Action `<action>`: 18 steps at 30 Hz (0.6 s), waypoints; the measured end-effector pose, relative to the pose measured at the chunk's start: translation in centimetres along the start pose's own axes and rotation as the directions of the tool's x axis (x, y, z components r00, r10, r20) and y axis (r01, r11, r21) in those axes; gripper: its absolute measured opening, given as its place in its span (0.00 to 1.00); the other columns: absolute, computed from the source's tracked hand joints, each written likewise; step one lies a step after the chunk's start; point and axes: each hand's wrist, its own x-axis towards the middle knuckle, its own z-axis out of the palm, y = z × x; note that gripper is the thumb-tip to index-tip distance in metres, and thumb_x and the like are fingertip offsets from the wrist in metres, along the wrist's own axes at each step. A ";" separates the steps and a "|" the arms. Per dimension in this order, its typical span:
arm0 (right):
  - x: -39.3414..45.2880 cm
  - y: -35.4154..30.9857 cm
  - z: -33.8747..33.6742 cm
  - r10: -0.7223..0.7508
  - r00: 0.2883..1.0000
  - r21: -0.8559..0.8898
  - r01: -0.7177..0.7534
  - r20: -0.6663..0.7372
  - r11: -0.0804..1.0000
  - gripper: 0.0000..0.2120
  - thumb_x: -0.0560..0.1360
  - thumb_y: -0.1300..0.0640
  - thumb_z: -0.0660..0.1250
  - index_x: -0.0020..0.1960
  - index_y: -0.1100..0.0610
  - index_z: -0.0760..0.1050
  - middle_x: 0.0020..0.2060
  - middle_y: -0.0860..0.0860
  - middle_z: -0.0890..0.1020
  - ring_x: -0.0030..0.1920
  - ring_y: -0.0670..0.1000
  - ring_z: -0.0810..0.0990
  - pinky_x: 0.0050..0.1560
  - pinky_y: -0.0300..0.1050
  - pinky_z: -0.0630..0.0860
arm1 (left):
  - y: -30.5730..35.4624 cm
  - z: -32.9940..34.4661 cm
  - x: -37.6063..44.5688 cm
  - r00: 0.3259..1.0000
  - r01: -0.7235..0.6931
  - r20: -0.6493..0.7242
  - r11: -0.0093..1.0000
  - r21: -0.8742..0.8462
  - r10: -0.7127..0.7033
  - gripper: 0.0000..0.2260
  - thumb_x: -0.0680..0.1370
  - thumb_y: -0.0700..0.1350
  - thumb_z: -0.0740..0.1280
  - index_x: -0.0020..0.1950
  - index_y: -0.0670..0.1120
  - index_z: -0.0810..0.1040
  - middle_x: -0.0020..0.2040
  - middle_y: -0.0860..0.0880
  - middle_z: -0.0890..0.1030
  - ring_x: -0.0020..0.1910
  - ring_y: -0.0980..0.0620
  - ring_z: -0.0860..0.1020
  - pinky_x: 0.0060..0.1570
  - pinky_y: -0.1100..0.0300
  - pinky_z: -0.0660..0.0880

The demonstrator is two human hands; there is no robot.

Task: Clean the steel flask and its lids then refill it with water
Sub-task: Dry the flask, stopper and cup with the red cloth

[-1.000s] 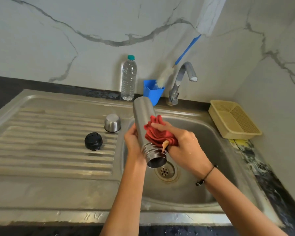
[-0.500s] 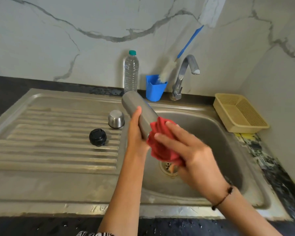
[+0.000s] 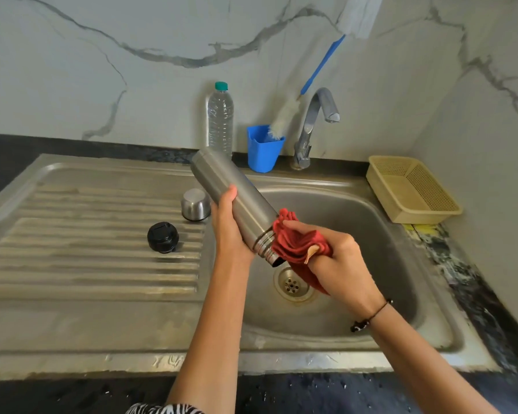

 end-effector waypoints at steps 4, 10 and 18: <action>0.2 0.3 -0.7 0.173 0.977 0.433 -0.211 0.127 0.876 0.32 0.54 0.71 0.55 0.50 0.49 0.83 0.47 0.55 0.85 0.49 0.54 0.81 0.52 0.55 0.79 | 0.3 0.3 -0.6 0.993 0.061 0.096 0.998 -0.004 -0.061 0.24 0.73 0.54 0.67 0.63 0.40 0.73 0.43 0.41 0.80 0.41 0.46 0.81 0.38 0.54 0.80; 0.5 -1.4 -2.0 -0.370 0.924 -0.080 0.363 -0.102 0.928 0.24 0.67 0.69 0.60 0.59 0.54 0.78 0.62 0.54 0.77 0.63 0.46 0.75 0.62 0.38 0.72 | 1.0 0.1 -0.8 0.987 0.096 0.123 0.993 0.069 -0.104 0.33 0.69 0.57 0.71 0.69 0.43 0.69 0.60 0.38 0.79 0.54 0.43 0.80 0.51 0.48 0.79; -1.7 0.5 2.6 -0.626 0.761 -0.724 0.527 0.169 0.445 0.22 0.68 0.55 0.57 0.57 0.54 0.80 0.62 0.57 0.77 0.63 0.66 0.73 0.51 0.56 0.78 | 0.5 0.1 -0.4 0.992 0.097 0.067 0.988 0.118 -0.106 0.33 0.70 0.65 0.70 0.65 0.42 0.75 0.51 0.40 0.81 0.54 0.41 0.80 0.59 0.45 0.75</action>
